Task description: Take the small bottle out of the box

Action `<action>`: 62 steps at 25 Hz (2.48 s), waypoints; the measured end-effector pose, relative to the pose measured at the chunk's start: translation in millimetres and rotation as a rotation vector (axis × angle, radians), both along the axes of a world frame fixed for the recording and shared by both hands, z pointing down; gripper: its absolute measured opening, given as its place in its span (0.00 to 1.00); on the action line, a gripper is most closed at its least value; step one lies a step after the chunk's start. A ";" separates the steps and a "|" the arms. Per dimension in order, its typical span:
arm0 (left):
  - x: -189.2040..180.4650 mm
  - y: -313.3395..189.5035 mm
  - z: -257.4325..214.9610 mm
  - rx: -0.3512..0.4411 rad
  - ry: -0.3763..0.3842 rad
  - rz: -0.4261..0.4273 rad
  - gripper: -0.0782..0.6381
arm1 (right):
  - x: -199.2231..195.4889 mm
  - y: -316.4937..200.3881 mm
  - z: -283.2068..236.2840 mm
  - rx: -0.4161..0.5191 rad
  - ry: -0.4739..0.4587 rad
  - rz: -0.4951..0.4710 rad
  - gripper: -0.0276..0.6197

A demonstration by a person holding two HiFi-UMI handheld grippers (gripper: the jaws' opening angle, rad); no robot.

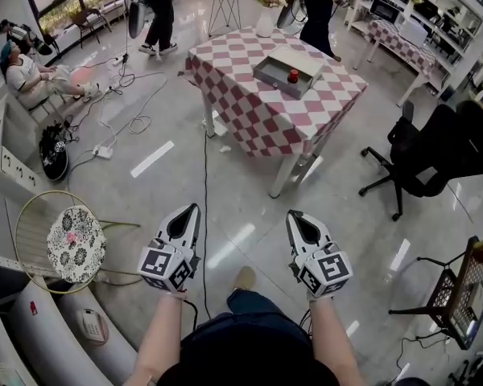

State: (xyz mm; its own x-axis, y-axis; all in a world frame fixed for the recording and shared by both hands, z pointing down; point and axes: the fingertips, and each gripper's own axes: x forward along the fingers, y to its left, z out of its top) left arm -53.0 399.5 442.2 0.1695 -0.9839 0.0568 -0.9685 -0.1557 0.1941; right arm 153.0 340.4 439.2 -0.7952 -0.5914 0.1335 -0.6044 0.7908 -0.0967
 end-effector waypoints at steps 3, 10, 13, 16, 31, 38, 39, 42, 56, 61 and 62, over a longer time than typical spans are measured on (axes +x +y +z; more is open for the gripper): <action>2.1 -33.7 -0.8 0.001 -0.014 0.022 0.12 | -3.5 -29.8 -0.4 0.012 0.002 -0.003 0.05; 0.2 -106.5 -2.1 0.016 -0.030 0.048 0.12 | -1.7 -97.4 1.1 0.021 -0.025 0.026 0.05; 3.5 -132.5 -2.8 0.009 -0.040 0.070 0.12 | 3.1 -120.8 -0.4 0.019 -0.032 0.042 0.05; 3.6 -155.1 -4.1 0.012 -0.040 0.076 0.12 | 6.1 -141.9 0.4 0.011 -0.047 0.057 0.05; 0.7 -196.9 19.5 -0.069 -0.055 0.091 0.12 | 12.0 -187.8 23.9 -0.056 -0.088 0.091 0.05; -1.2 -231.9 22.2 -0.054 -0.043 0.122 0.12 | 10.4 -214.3 23.1 -0.053 -0.076 0.118 0.05; -3.3 -239.1 21.0 -0.049 -0.041 0.127 0.12 | 9.6 -220.0 21.2 -0.049 -0.077 0.125 0.05; -10.3 -263.8 16.6 -0.029 -0.033 0.146 0.12 | 4.5 -239.7 15.4 -0.036 -0.080 0.144 0.05; -57.5 -404.0 4.8 -0.012 -0.009 0.258 0.12 | -53.9 -357.7 7.5 -0.047 -0.071 0.227 0.05; -72.3 -445.4 3.3 -0.008 -0.004 0.301 0.12 | -68.9 -388.7 11.8 -0.059 -0.066 0.271 0.05; -74.7 -452.7 4.6 -0.010 -0.003 0.310 0.12 | -71.3 -393.8 12.8 -0.062 -0.065 0.281 0.05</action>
